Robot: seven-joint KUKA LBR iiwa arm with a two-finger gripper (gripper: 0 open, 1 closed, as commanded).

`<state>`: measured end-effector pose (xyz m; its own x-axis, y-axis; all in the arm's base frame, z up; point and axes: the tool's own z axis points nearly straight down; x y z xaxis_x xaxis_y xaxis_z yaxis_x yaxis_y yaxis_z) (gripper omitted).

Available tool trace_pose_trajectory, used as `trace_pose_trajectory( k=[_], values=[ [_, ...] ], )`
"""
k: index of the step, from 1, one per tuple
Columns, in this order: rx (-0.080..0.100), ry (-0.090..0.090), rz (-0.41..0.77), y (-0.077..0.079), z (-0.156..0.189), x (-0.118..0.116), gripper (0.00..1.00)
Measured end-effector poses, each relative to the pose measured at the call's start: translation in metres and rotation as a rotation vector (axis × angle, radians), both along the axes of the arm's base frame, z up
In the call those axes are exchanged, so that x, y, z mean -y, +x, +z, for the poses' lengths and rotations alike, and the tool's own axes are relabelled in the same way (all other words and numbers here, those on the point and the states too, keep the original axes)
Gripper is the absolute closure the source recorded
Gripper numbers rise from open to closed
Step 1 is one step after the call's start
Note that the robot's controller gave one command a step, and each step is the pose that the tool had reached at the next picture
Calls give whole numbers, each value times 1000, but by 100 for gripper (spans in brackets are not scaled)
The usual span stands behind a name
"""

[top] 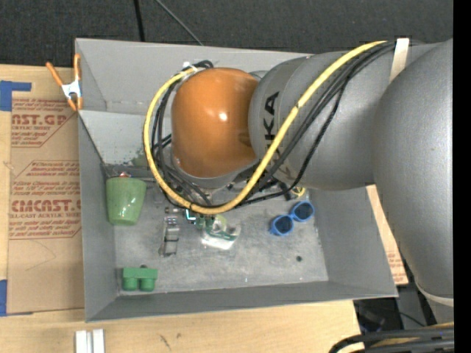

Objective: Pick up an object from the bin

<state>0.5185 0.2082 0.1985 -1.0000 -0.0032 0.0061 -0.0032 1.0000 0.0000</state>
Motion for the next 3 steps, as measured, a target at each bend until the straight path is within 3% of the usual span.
trace_pose_trajectory(
  k=[1,2,3],
  values=[
    [-2,-1,5,-41,-122,-17,0],
    [7,2,3,-37,-116,-17,100],
    [14,5,-21,-37,3,-37,100]
  ],
)
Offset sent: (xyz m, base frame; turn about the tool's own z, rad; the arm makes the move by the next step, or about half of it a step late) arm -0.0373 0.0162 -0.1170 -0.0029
